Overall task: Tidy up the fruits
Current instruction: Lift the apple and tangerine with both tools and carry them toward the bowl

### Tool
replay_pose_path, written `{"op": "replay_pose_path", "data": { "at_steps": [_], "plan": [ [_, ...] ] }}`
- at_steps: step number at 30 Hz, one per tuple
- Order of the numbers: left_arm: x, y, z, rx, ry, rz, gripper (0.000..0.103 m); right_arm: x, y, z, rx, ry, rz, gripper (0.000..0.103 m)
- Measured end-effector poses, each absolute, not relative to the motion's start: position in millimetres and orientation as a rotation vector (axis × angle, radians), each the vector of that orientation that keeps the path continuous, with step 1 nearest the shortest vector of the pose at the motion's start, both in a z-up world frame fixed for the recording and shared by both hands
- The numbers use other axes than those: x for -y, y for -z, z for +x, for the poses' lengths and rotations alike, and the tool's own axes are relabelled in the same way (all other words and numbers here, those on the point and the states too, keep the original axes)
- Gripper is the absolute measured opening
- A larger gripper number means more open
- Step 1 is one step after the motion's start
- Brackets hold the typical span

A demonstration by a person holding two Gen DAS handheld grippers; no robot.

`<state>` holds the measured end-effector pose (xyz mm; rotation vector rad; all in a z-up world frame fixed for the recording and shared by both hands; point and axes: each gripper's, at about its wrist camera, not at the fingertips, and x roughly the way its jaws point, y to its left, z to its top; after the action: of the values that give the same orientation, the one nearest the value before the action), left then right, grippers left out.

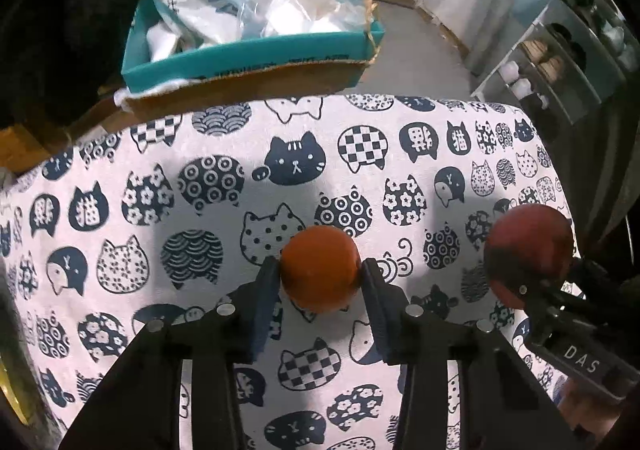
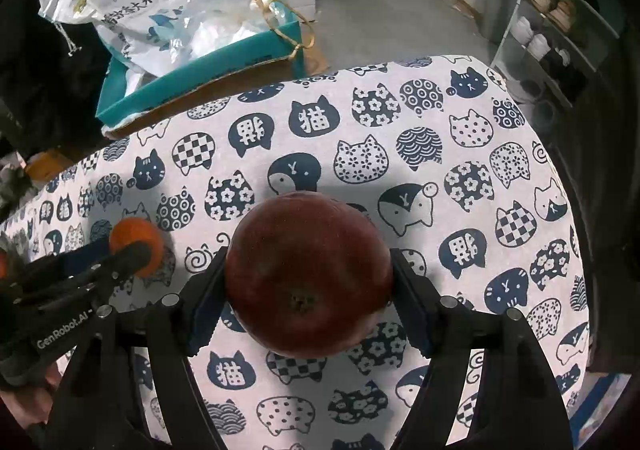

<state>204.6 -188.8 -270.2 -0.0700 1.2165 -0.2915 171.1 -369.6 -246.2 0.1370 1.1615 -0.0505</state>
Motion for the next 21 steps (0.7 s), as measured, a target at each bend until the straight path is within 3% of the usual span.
{"op": "replay_pose_path", "data": {
  "at_steps": [21],
  "plan": [
    [154,206,165,-1.063,0.281,-0.061,0.041,343,197,147,-1.07,0.013,0.037,0.075]
  ]
}}
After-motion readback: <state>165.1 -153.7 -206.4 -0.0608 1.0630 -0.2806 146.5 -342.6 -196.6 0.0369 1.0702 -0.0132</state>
